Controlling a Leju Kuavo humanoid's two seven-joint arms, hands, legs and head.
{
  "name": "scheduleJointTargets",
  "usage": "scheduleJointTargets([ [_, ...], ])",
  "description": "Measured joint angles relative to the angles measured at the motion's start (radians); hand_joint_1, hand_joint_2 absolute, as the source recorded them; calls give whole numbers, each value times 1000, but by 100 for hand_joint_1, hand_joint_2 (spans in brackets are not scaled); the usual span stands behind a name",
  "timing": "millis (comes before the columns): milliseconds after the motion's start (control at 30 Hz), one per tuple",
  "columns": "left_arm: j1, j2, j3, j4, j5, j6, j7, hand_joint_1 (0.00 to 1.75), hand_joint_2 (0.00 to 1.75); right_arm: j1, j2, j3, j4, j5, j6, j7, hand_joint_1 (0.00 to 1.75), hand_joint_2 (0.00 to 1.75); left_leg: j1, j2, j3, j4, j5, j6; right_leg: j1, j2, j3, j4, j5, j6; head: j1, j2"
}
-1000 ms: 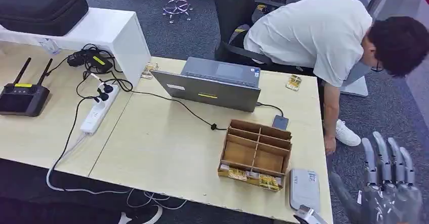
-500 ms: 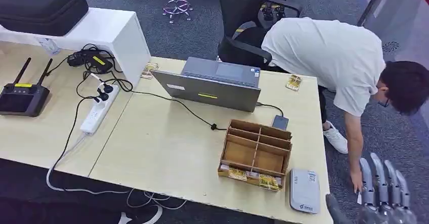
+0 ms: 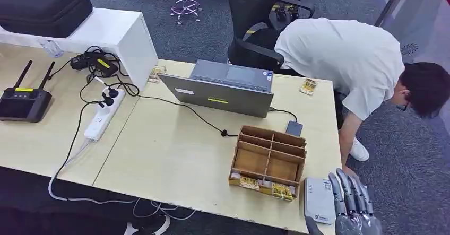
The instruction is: Pass the card to the sensor for recognition and then transmit it.
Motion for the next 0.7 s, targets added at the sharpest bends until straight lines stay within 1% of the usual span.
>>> scheduleJointTargets([
  [200,-2,0,0,0,-11,-2,-6,0,175,-51,-3,110,84,-65,-1,11,0,175,0,0,0,0,0,0,0,0,0,0,0,0,0,0],
  [300,-3,0,0,0,-14,-8,-10,0,175,-80,-3,181,137,-104,-10,19,0,175,0,0,0,0,0,0,0,0,0,0,0,0,0,0],
  [433,-3,-1,5,0,-8,-23,-23,0,175,-109,1,247,193,-115,-29,26,0,175,0,0,0,0,0,0,0,0,0,0,0,0,0,0],
  [533,-4,-3,5,0,-18,-26,-29,0,175,-133,9,272,232,-108,-65,33,0,175,0,0,0,0,0,0,0,0,0,0,0,0,0,0],
  [633,-4,-6,5,0,-28,-19,-29,0,175,-155,24,281,272,-79,-117,37,0,175,0,0,0,0,0,0,0,0,0,0,0,0,0,0],
  [700,-4,-7,5,0,-32,-19,-29,0,175,-167,32,285,289,-73,-133,37,0,175,0,0,0,0,0,0,0,0,0,0,0,0,0,0],
])
